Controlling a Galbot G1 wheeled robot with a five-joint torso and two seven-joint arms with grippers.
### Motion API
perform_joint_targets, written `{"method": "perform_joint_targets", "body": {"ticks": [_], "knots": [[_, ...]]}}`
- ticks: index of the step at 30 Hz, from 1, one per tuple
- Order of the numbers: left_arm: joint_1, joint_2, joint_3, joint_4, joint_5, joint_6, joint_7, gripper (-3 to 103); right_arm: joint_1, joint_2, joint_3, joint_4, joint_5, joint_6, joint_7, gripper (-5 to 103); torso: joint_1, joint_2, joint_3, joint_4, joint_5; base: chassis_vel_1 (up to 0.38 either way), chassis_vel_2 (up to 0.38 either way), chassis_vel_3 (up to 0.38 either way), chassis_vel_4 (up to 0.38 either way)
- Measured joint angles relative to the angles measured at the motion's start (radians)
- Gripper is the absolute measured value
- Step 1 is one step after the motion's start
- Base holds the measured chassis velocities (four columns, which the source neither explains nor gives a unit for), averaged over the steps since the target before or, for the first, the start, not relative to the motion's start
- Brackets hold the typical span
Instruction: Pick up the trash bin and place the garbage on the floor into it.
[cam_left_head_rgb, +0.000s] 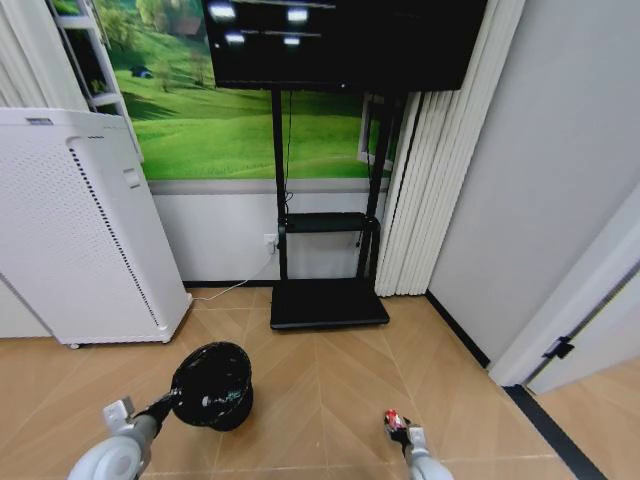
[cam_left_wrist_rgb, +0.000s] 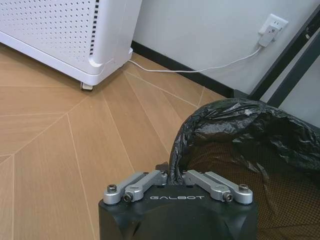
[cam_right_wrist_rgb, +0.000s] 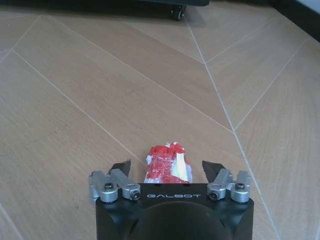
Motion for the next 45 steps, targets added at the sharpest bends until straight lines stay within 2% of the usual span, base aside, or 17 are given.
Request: {"method": "perform_joint_targets", "body": {"ticks": [1,2,4,8,10,13,16,18,19,22,34,36,39,41,42,44,45], "knots": [[-0.001,0.0,0.001,0.001,0.0,-0.001,-0.001,3,0.008,0.002,-0.003,-0.015,-0.002,0.0,0.0,87,0.0,0.0,0.0,-0.0001,-0.0001,0.0,0.0,0.0,0.0],[-0.001,0.0,0.001,0.001,0.0,-0.001,-0.001,3,0.008,0.002,-0.003,-0.015,-0.002,0.0,0.0,87,0.0,0.0,0.0,-0.0001,-0.0001,0.0,0.0,0.0,0.0],[-0.003,0.0,0.003,0.001,-0.001,-0.001,-0.004,3,0.023,0.004,-0.006,-0.04,-0.012,0.001,-0.002,96,0.0,0.0,0.0,-0.0001,-0.0001,0.0,0.0,0.0,0.0],[-0.008,0.002,0.006,0.001,-0.006,-0.001,-0.009,3,0.034,0.008,-0.006,-0.066,-0.025,0.009,-0.004,96,0.0,0.0,0.0,-0.0001,0.0,0.0,0.0,0.0,0.0],[-0.012,0.002,0.009,0.001,-0.009,-0.001,-0.011,3,0.037,0.01,-0.007,-0.076,-0.032,0.014,-0.004,94,0.0,0.0,0.0,-0.0002,-0.0001,0.0,0.0,0.0,0.0],[-0.014,0.003,0.013,0.002,-0.009,-0.001,-0.014,3,0.038,0.014,-0.007,-0.085,-0.04,0.019,-0.009,78,0.0,0.0,0.0,-0.0002,-0.0002,0.0,0.0,0.0,0.0],[-0.015,0.004,0.015,0.002,-0.009,-0.001,-0.015,3,0.038,0.015,-0.007,-0.086,-0.042,0.021,-0.011,73,0.0,0.0,0.0,-0.0002,-0.0002,0.0,0.0,0.0,0.0],[-0.017,0.004,0.019,0.002,-0.009,-0.001,-0.017,3,0.034,0.015,-0.007,-0.082,-0.043,0.024,-0.017,61,0.0,0.0,0.0,-0.0001,-0.0001,0.0,0.0,0.0,0.0],[-0.017,0.004,0.019,0.002,-0.009,-0.001,-0.017,3,0.034,0.015,-0.007,-0.082,-0.043,0.024,-0.017,61,0.0,0.0,0.0,-0.0001,-0.0001,0.0,0.0,0.0,0.0],[-0.018,0.004,0.019,0.003,-0.009,-0.001,-0.018,3,0.029,0.014,-0.007,-0.078,-0.041,0.032,-0.018,47,0.0,0.0,0.0,-0.0002,-0.0001,0.0,0.0,0.0,0.0],[-0.019,0.002,0.015,0.003,-0.009,-0.002,-0.018,3,0.015,0.004,0.012,-0.055,-0.012,0.041,-0.019,45,0.0,0.0,0.0,-0.0001,0.0002,0.0,0.0,0.0,0.0],[-0.042,0.017,0.038,0.017,-0.013,-0.003,-0.02,3,-0.013,-0.017,0.027,0.031,0.053,0.025,-0.018,45,0.0,0.0,0.0,0.0002,0.0003,0.0,0.0,0.0,0.0],[-0.056,0.026,0.055,0.024,-0.017,-0.003,-0.022,3,-0.028,-0.028,0.035,0.072,0.074,0.019,-0.017,45,0.0,0.0,0.0,0.0002,0.0002,0.0,0.0,0.0,0.0],[-0.126,0.064,0.129,0.037,-0.04,-0.004,-0.041,3,-0.1,-0.086,0.07,0.242,0.124,0.029,-0.044,45,0.0,0.0,0.0,-0.0002,0.0,0.0,0.0,0.0,0.0],[-0.126,0.064,0.129,0.037,-0.04,-0.004,-0.041,3,-0.1,-0.086,0.07,0.242,0.124,0.029,-0.044,45,0.0,0.0,0.0,-0.0002,0.0,0.0,0.0,0.0,0.0],[-0.194,0.105,0.212,0.051,-0.051,-0.019,-0.049,3,-0.168,-0.137,0.107,0.39,0.181,0.057,-0.073,45,0.0,0.0,0.0,-0.0011,-0.0003,0.0,0.0,0.0,0.0],[-0.194,0.105,0.212,0.051,-0.051,-0.019,-0.049,3,-0.168,-0.137,0.107,0.39,0.181,0.057,-0.073,45,0.0,0.0,0.0,-0.0011,-0.0003,0.0,0.0,0.0,0.0]]}}
